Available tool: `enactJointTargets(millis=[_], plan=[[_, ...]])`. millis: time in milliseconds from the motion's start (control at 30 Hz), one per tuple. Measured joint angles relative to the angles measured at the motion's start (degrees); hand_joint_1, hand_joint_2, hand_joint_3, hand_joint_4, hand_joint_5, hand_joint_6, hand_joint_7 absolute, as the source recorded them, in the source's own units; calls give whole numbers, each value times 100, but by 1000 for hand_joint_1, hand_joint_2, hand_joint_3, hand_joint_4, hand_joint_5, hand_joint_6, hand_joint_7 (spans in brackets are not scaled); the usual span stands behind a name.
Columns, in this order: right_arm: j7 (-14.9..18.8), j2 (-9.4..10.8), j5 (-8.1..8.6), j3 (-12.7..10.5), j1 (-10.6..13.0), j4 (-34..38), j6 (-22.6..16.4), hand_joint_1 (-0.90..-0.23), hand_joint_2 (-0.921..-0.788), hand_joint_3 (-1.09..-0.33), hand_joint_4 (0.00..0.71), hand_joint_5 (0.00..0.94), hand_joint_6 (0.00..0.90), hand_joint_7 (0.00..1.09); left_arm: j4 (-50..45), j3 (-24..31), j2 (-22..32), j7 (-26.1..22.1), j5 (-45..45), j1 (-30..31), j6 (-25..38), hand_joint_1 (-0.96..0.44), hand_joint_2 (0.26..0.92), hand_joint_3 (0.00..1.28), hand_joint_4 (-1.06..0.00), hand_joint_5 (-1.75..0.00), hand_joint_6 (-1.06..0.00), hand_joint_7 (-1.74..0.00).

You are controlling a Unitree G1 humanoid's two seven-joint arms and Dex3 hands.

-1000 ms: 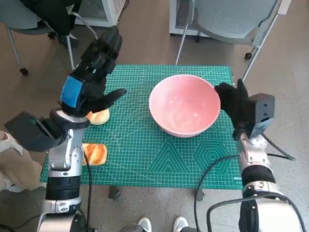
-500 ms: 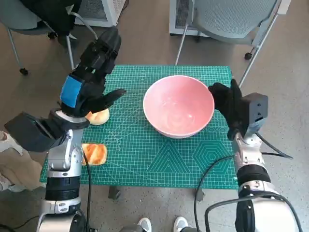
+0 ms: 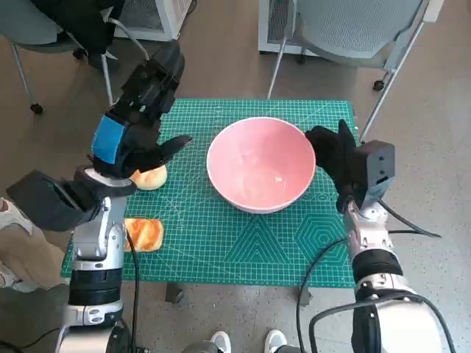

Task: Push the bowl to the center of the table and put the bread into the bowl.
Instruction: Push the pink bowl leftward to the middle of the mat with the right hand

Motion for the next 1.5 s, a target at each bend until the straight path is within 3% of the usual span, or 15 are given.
enactJointTargets(millis=[233,1033,1267,1500], plan=[[-5,87,-51,56,-8,-3,0,-744,-921,-839,48,9,66,105,-19,5,0,8,0,13,21,-625,921,141,-34,0,-176,-156],[30,311,-132,82,-14,-5,-149,-738,-921,-814,75,11,71,112,-45,46,4,11,-22,35,61,-611,921,143,-31,0,-164,-175],[62,288,-137,85,-15,-5,-209,-755,-921,-807,73,7,72,114,-54,47,-1,38,-22,43,64,-608,921,143,-31,0,-160,-182],[65,127,-125,68,-63,-71,-367,-755,-921,-810,75,6,74,116,-226,60,4,66,-31,130,142,-602,921,146,-28,0,-153,-190]])
